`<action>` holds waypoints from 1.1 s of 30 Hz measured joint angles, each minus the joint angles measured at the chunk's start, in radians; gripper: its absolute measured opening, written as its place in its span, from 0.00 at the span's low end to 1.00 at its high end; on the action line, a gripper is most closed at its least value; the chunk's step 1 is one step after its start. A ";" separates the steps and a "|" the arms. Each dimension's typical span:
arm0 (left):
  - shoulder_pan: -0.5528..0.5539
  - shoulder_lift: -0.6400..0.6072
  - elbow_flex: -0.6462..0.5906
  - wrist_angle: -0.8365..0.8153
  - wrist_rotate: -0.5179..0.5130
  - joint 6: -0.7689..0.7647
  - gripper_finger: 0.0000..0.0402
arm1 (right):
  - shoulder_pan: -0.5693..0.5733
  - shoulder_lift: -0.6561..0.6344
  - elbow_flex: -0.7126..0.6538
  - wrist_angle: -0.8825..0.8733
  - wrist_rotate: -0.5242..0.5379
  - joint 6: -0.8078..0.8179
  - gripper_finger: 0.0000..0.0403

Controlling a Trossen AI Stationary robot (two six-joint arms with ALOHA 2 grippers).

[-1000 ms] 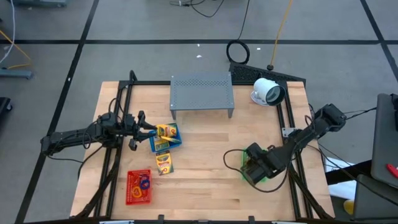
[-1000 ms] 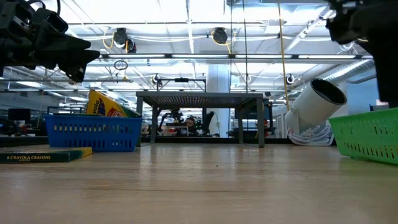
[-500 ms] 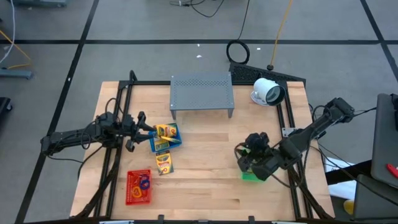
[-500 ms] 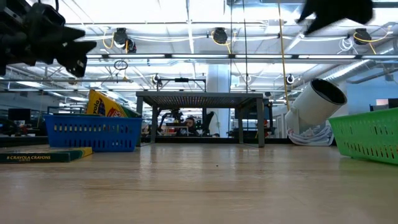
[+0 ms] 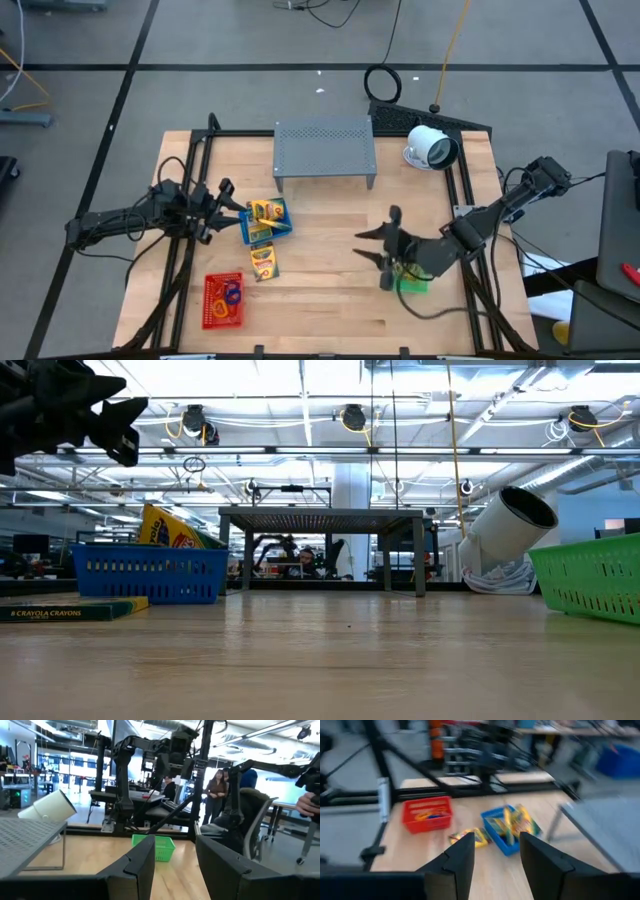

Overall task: Pick & Place Office Desk Supplies
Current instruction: Adjust the blue bin

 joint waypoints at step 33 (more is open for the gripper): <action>0.000 0.000 0.018 0.006 0.069 -0.166 0.38 | -0.172 0.066 -0.099 0.368 -0.152 -0.174 0.33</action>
